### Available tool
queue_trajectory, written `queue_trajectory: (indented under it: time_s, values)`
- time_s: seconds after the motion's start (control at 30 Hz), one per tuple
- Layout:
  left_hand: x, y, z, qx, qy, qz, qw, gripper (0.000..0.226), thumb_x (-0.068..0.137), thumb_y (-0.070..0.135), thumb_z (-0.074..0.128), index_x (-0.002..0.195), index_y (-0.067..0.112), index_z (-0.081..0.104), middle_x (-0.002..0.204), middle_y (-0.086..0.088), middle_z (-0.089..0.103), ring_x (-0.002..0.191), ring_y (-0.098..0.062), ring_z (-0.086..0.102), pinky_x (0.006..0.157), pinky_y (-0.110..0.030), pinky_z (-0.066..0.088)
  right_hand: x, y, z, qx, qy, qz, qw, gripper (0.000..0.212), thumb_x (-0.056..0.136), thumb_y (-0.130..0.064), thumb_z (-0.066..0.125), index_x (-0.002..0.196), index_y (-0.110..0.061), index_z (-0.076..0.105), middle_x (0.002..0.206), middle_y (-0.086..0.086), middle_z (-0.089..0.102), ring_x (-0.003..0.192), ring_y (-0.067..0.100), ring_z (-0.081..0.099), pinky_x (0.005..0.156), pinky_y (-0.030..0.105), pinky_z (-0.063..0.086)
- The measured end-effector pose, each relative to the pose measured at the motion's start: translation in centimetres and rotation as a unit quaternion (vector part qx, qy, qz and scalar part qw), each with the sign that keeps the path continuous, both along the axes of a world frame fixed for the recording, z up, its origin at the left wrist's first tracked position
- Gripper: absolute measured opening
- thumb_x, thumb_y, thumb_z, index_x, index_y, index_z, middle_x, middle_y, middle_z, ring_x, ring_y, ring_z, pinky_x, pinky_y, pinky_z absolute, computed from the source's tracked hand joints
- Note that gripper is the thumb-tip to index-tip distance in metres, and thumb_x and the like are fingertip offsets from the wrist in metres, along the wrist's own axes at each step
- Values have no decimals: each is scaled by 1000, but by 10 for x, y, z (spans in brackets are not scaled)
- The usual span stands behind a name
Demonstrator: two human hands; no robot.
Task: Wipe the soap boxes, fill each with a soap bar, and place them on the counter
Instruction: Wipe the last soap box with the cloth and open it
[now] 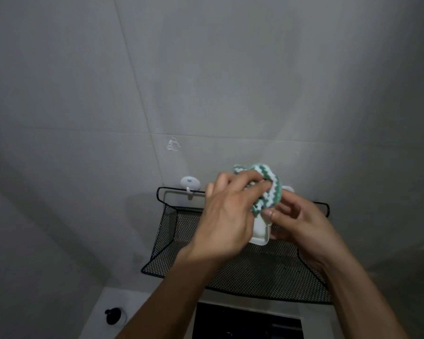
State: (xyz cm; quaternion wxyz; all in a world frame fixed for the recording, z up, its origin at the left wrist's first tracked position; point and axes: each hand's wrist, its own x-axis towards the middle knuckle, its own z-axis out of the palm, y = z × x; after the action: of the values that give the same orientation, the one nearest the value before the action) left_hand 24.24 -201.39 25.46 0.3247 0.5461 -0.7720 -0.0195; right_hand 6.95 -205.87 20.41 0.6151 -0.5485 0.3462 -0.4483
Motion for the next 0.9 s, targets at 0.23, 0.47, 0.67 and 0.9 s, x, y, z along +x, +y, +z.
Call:
queue_trajectory:
  time_s: [0.23, 0.47, 0.67, 0.9]
  values:
    - [-1, -4, 1, -14, -78, 44, 996, 56, 83, 15, 57, 138, 24, 54, 140, 5, 50, 116, -22, 45, 89, -38, 33, -5, -3, 2, 20, -10, -12, 1000, 50, 74, -18, 72, 124, -14, 66, 111, 13, 74, 95, 20, 72, 66, 38, 61]
    - [1, -3, -1, 4, -74, 81, 994, 55, 87, 11, 56, 141, 22, 51, 143, 2, 50, 111, -24, 47, 90, -37, 34, -3, -2, 0, 27, 13, -25, 999, 37, 90, -4, 65, 125, -15, 65, 111, 9, 75, 96, 21, 73, 70, 41, 61]
    - [2, -4, 3, -3, -109, 14, 994, 49, 92, 15, 56, 137, 34, 54, 142, 7, 47, 106, -19, 43, 81, -34, 30, -8, -4, 6, 39, 12, 18, 999, 42, 78, -18, 72, 120, -15, 69, 111, 11, 75, 97, 20, 73, 65, 35, 59]
    - [13, -6, 5, -24, -117, -79, 990, 27, 93, 22, 65, 115, 35, 70, 126, 7, 54, 103, -17, 43, 78, -36, 32, -20, -10, 11, 71, 14, 64, 995, 45, 76, -10, 72, 121, -6, 67, 115, 20, 73, 103, 29, 71, 66, 37, 62]
